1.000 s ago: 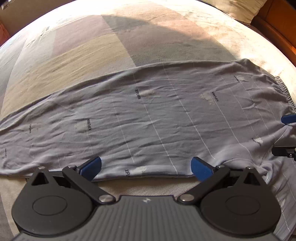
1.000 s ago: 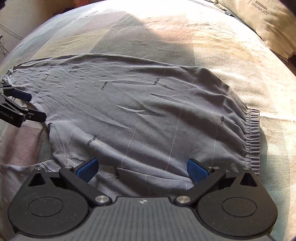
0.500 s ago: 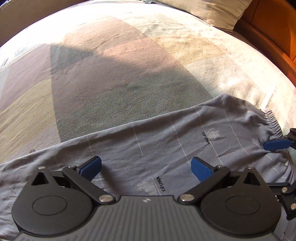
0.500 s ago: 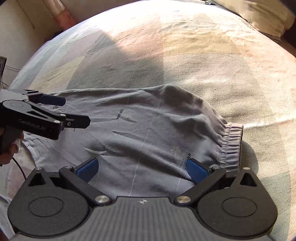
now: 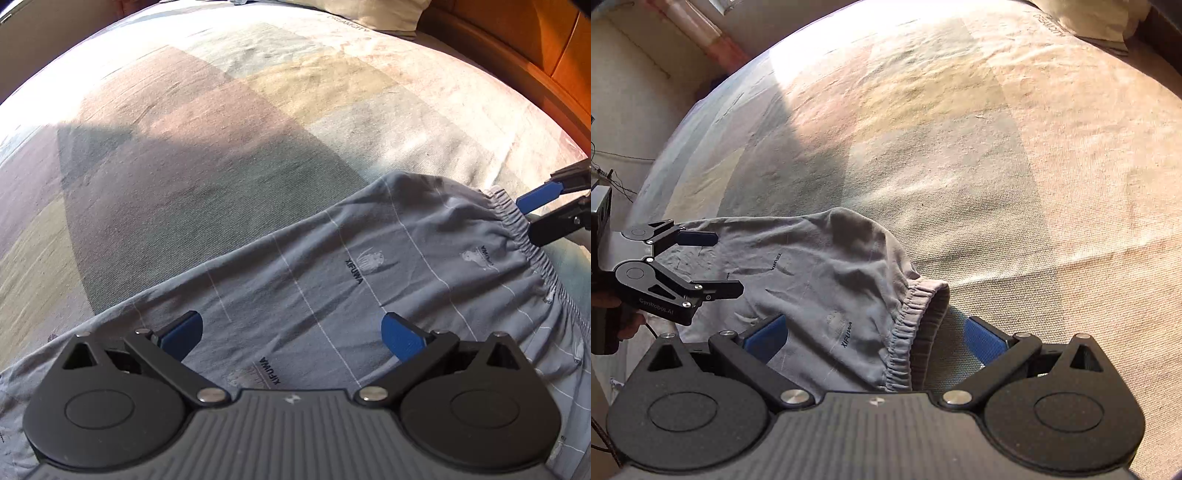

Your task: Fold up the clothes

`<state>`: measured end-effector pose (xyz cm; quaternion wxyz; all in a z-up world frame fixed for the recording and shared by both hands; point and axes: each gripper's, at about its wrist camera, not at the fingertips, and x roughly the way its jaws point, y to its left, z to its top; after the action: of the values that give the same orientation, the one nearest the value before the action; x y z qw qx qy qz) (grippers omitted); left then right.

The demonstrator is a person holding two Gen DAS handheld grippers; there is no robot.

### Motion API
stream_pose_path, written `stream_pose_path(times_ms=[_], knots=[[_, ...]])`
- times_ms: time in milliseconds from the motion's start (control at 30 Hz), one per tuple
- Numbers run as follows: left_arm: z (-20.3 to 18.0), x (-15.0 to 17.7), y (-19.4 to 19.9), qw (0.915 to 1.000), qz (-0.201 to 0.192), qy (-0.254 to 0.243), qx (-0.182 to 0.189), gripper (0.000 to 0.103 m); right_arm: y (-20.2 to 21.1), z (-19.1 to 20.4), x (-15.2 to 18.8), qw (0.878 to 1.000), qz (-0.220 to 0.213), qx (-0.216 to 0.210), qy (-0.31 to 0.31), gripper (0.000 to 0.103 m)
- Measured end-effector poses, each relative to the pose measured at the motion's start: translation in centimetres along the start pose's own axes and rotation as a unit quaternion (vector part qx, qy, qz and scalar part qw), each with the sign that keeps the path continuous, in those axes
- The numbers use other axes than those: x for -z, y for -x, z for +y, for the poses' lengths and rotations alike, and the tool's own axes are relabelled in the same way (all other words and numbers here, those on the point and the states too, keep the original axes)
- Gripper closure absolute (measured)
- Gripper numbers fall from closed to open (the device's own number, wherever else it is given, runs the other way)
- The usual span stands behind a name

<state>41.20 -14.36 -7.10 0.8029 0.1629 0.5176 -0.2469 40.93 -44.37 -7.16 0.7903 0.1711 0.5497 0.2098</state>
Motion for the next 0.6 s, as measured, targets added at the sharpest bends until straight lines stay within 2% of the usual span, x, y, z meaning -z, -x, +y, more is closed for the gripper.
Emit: stream_pose_path(times_ms=[133, 267, 400, 533, 600], knots=[[-1.7, 0.0, 0.0, 0.9994, -0.007, -0.029, 0.015, 0.001, -0.9, -2.3, -0.3, 0.996, 0.026, -0.070, -0.050, 0.000], [-2.4, -0.1, 0.0, 0.9986, -0.012, -0.038, 0.035, 0.001, -2.0, -3.5, -1.1, 0.988, 0.031, -0.126, -0.081, 0.000], [-2.8, -0.3, 0.0, 0.9983, -0.014, -0.042, 0.038, 0.001, -3.3, -5.0, -2.5, 0.977, 0.025, -0.181, -0.112, 0.000], [-2.8, -0.5, 0.0, 0.9979, -0.019, -0.036, 0.050, 0.001, -4.4, -6.0, -3.8, 0.966, 0.015, -0.214, -0.145, 0.000], [-2.8, -0.6, 0.0, 0.9979, -0.017, -0.036, 0.050, 0.001, -4.4, -6.0, -3.8, 0.965, 0.014, -0.218, -0.144, 0.000]])
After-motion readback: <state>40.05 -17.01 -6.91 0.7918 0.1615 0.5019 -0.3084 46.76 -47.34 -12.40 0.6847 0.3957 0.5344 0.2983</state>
